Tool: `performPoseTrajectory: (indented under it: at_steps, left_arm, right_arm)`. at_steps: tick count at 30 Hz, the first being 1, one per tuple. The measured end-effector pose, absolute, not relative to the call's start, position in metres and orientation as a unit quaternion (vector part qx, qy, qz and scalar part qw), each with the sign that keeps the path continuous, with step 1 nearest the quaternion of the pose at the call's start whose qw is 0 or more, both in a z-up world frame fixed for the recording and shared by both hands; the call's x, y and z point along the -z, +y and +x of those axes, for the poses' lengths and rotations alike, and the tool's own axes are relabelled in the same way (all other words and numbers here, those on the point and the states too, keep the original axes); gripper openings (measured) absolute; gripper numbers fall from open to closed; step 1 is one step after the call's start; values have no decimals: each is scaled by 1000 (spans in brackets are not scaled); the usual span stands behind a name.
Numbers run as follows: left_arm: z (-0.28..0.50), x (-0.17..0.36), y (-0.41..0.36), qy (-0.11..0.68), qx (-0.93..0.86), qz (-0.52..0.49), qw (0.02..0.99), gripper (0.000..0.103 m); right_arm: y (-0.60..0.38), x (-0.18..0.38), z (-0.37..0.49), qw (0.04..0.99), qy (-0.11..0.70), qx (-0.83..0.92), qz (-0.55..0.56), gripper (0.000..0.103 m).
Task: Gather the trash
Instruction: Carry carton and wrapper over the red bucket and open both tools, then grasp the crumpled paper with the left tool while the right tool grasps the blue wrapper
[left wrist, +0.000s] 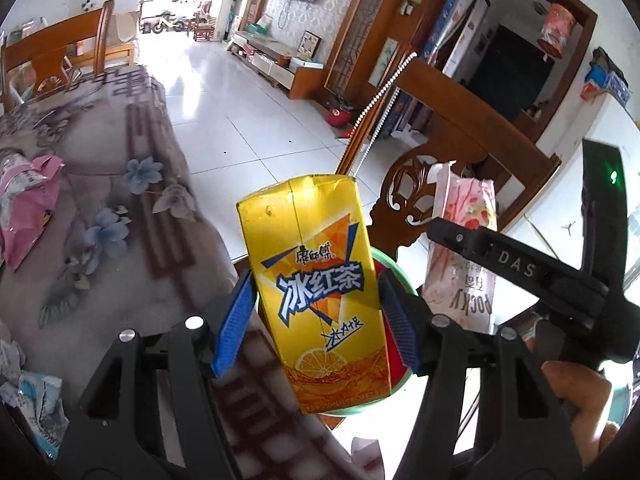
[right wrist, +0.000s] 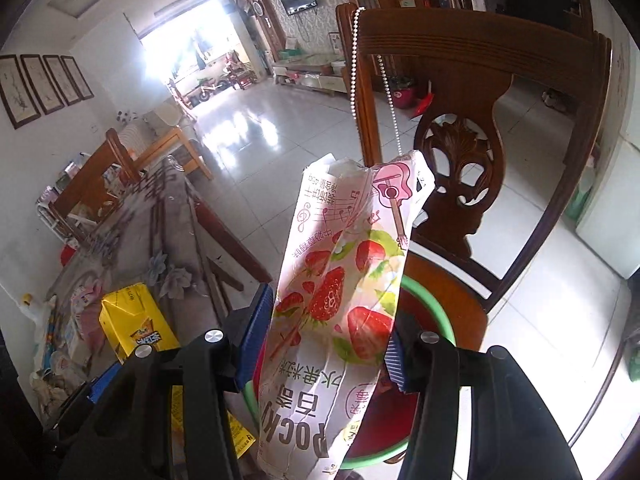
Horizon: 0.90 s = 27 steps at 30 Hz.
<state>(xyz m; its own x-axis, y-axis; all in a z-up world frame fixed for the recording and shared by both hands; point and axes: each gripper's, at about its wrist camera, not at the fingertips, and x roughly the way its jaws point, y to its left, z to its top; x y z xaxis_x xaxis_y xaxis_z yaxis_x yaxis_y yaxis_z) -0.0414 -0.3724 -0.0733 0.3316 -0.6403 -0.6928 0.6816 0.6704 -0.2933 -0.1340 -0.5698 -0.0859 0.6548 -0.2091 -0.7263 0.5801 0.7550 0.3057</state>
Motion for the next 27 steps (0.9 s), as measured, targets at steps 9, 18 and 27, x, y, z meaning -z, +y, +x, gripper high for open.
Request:
performPoseTrajectory:
  at_steps: [9, 18, 27]
  left_arm:
    - [-52, 81, -380, 417, 422, 31, 804, 88]
    - [-65, 57, -330, 384, 401, 24, 831, 88]
    - [-55, 17, -211, 333, 308, 23, 891, 88]
  right_arm:
    - [-573, 87, -130, 863, 347, 264, 255, 70]
    - [-554, 76, -115, 877, 336, 242, 243, 73]
    - [-496, 60, -75, 899, 344, 175, 206, 78]
